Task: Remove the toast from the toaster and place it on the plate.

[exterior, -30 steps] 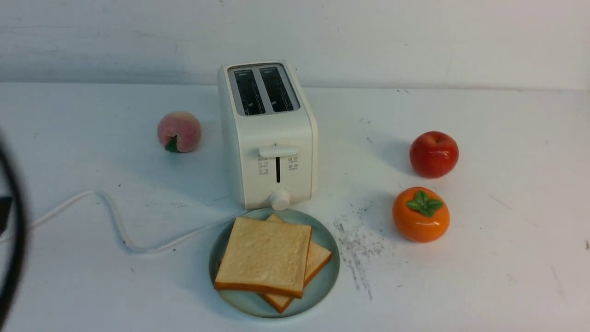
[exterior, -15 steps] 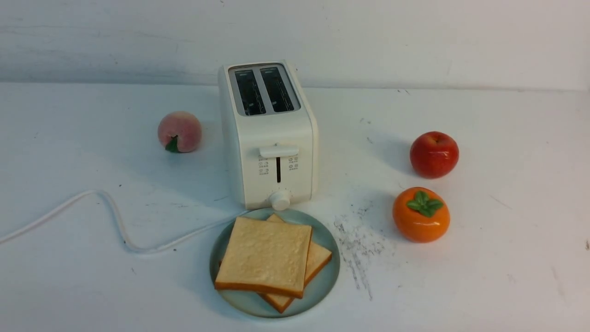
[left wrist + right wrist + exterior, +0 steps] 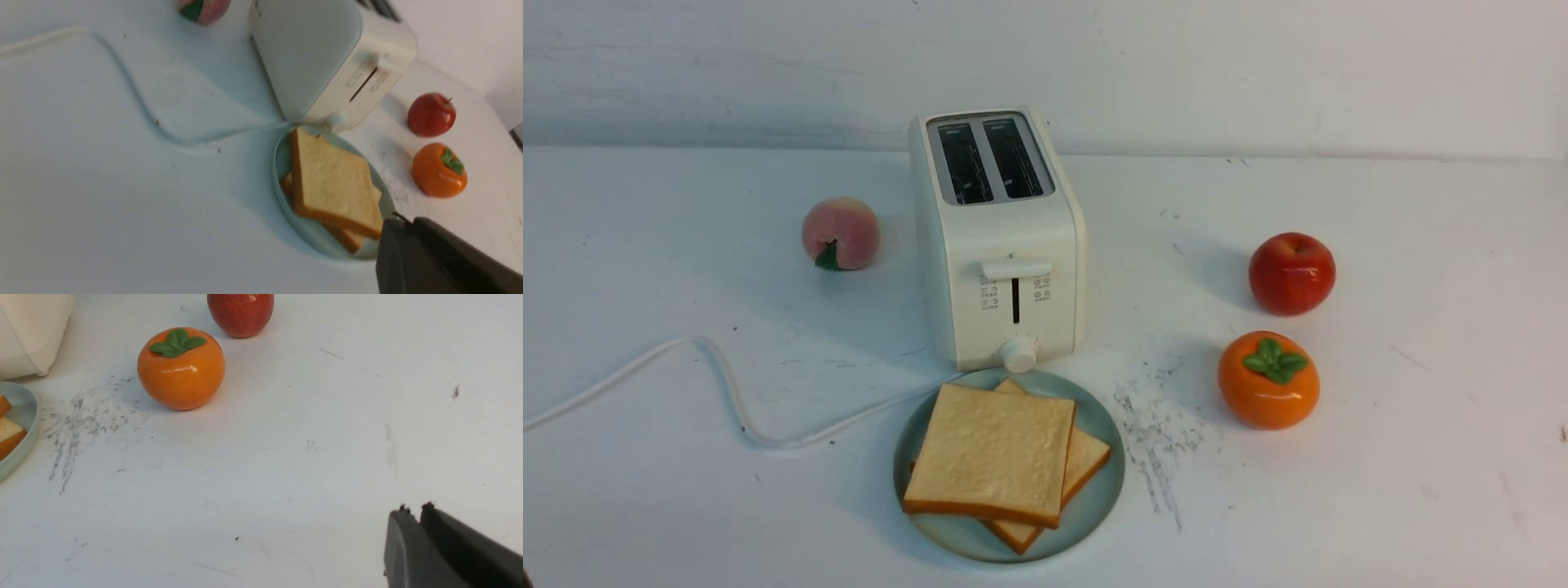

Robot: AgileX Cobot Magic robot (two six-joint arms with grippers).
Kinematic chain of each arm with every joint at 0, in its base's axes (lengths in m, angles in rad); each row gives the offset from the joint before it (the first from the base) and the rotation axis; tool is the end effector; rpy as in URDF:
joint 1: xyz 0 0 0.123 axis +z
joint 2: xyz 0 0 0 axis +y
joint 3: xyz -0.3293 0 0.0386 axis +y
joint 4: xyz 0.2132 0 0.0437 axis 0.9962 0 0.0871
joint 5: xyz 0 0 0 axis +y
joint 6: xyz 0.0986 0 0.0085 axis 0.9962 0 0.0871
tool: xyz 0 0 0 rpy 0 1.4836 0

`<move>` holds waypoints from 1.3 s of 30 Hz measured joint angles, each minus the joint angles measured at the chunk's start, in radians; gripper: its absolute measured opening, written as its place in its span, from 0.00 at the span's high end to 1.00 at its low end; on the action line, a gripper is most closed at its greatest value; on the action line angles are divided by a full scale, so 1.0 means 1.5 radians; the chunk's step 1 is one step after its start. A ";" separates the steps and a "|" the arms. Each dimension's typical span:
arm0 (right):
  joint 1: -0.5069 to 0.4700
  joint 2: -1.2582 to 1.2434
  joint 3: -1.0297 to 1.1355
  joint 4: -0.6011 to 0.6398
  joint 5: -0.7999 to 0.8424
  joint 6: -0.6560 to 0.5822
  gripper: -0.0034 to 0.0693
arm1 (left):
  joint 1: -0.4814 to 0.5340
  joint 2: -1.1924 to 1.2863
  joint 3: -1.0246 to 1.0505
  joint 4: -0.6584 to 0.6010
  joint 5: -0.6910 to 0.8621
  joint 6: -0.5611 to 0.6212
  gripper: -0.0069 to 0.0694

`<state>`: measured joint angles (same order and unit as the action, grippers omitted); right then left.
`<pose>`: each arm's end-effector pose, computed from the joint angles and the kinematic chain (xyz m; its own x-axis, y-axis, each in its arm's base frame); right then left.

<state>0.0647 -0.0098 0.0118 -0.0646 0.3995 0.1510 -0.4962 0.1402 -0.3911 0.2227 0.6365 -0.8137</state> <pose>-0.0221 -0.0039 0.1710 -0.3102 0.0714 -0.9480 -0.0125 0.9968 0.0792 -0.0210 0.0262 0.2747 -0.4141 -0.4432 -0.7950 0.1440 0.8306 -0.5380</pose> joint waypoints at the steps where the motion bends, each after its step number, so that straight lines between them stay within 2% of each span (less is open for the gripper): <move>1: 0.000 0.000 0.000 0.000 0.000 0.000 0.88 | 0.000 0.000 0.013 0.023 -0.041 -0.002 0.91; 7: 0.000 0.000 0.000 0.000 0.000 0.000 0.88 | 0.000 0.000 0.076 0.110 -0.193 -0.005 0.91; 11: 0.000 0.000 0.000 0.000 0.000 0.000 0.88 | 0.000 0.000 0.114 0.115 -0.234 -0.011 0.90; 14: 0.000 0.000 0.000 0.000 -0.001 0.000 0.88 | 0.000 0.000 0.143 0.074 -0.233 -0.010 0.90; 17: 0.000 0.000 0.000 0.000 -0.001 0.000 0.88 | 0.002 0.000 0.155 -0.006 -0.205 0.066 0.89; 20: 0.000 0.000 0.000 0.000 -0.001 0.000 0.88 | 0.031 0.000 0.155 -0.111 -0.200 0.245 0.89; 21: 0.000 0.000 0.000 0.000 -0.001 0.000 0.88 | 0.034 0.000 0.155 -0.111 -0.201 0.245 0.89; 22: 0.000 0.000 0.000 0.000 -0.001 0.000 0.88 | 0.062 0.000 0.155 -0.156 -0.208 0.323 0.89; 25: 0.000 0.000 0.000 0.000 -0.001 0.000 0.88 | 0.150 0.000 0.167 -0.241 -0.239 0.415 0.88; 26: 0.000 0.000 0.000 0.000 -0.001 0.000 0.88 | 0.180 0.000 0.177 -0.250 -0.248 0.424 0.88; 27: 0.000 0.000 0.000 0.000 -0.001 0.000 0.88 | 0.180 0.000 0.177 -0.252 -0.250 0.425 0.88; 28: 0.000 0.000 0.000 0.000 -0.001 0.000 0.88 | 0.235 -0.010 0.204 -0.257 -0.261 0.424 0.88; 31: 0.000 0.000 0.000 0.000 -0.001 0.000 0.88 | 0.275 -0.046 0.239 -0.253 -0.262 0.388 0.88; 34: 0.000 0.000 0.000 0.000 -0.001 0.000 0.88 | 0.291 -0.090 0.274 -0.227 -0.256 0.345 0.87; 39: 0.000 0.000 0.000 0.000 -0.001 0.000 0.88 | 0.291 -0.100 0.279 -0.183 -0.208 0.330 0.86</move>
<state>0.0647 -0.0098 0.0118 -0.0646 0.3984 0.1510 -0.0604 -0.0106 0.0278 -0.0524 0.3244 -0.3181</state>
